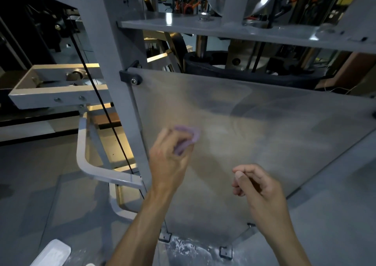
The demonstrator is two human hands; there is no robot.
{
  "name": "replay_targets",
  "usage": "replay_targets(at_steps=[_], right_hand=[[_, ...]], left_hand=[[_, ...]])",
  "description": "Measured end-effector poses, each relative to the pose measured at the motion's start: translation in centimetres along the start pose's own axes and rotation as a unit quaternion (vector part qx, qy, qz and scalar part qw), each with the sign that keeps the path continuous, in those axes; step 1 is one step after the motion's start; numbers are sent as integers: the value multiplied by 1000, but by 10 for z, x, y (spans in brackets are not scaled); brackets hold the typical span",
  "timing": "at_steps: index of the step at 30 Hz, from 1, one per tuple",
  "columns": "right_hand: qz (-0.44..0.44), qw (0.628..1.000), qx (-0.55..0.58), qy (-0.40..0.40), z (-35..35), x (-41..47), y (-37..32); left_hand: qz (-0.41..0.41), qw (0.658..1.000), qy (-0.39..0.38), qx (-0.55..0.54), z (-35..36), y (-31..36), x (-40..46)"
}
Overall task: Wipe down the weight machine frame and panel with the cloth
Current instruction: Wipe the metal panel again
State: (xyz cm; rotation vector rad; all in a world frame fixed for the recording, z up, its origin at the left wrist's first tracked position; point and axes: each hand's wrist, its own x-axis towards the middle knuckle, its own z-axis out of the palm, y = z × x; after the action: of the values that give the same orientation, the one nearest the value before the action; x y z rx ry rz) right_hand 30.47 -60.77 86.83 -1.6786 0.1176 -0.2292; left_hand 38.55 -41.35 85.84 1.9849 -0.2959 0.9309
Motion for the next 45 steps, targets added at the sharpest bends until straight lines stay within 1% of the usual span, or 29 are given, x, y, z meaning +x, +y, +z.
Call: replay_targets(at_steps=[3,5,7,10,11,12,13,16,17,18,20,22,24,25,26,27,28,30,31,32,34,35,37,38,39,40,41,44,45], right_hand=[[-2,1000,-5,6,-5,0,1],[-5,1000,-6,8,-8,-2,0],[-8,1000,-4,10,-11,-2,-2],[-4,1000,-2,4,-10,-2,-3],[-3,1000,0,2,-10,-2,-3],[-4,1000,2,-1,-9,-2,-3],[-5,1000,5,-3,-9,-2,-4],[-8,1000,6,9,-13,-1,-5],[-5,1000,4,11,-15,-2,-2],[-2,1000,4,13,-17,-3,0],[4,1000,6,22,-21,-5,2],[9,1000,10,26,-23,-6,0],[1,999,15,38,-22,-4,-2],[-10,999,12,45,-22,-2,-4],[-22,998,6,52,-23,0,-6],[-34,998,-3,59,-25,2,-9],[-47,996,-13,68,-27,2,-12],[-65,993,-44,91,-33,3,-16],[-71,990,-71,97,-37,3,-17],[-86,986,-103,100,-39,3,-20],[-152,966,-174,114,-45,4,-27],[-191,952,-204,128,-47,7,-32],[-260,922,-245,149,-48,13,-41],[-291,908,-257,158,-49,17,-46],[-319,893,-267,170,-50,21,-50],[-343,878,-279,181,-51,23,-54],[-364,863,-293,193,-53,27,-58],[-397,830,-332,210,-64,39,-64],[-399,825,-342,206,-66,43,-63]], left_hand=[[-56,990,-132,9,21,-28,-46],[-56,989,-137,5,20,-21,-42],[-2,997,-78,-13,7,4,-7],[97,992,75,-12,-23,47,68],[107,989,106,-3,-26,52,82],[108,988,110,9,-24,51,82],[99,991,84,20,-16,45,68],[27,994,-107,5,19,3,-10],[0,990,-144,3,27,-8,-30],[-16,988,-155,1,32,-13,-40],[4,992,-128,-9,31,-1,-28],[69,996,-57,-12,18,30,13],[127,991,40,3,4,56,59],[139,988,74,8,3,61,72],[135,988,79,9,6,64,73],[126,990,55,16,13,59,60],[118,993,5,20,23,47,37],[90,988,-126,7,43,17,-13],[87,981,-172,6,48,5,-30],[84,979,-188,4,52,-1,-37],[108,983,-147,13,51,12,-20],[132,985,-111,3,45,30,0],[185,983,2,-1,26,68,46],[198,979,55,6,21,79,65],[197,977,79,11,21,84,73],[193,978,76,13,24,83,69],[190,981,46,13,31,75,53],[162,980,-114,26,54,38,-8],[153,977,-145,29,58,31,-21]])
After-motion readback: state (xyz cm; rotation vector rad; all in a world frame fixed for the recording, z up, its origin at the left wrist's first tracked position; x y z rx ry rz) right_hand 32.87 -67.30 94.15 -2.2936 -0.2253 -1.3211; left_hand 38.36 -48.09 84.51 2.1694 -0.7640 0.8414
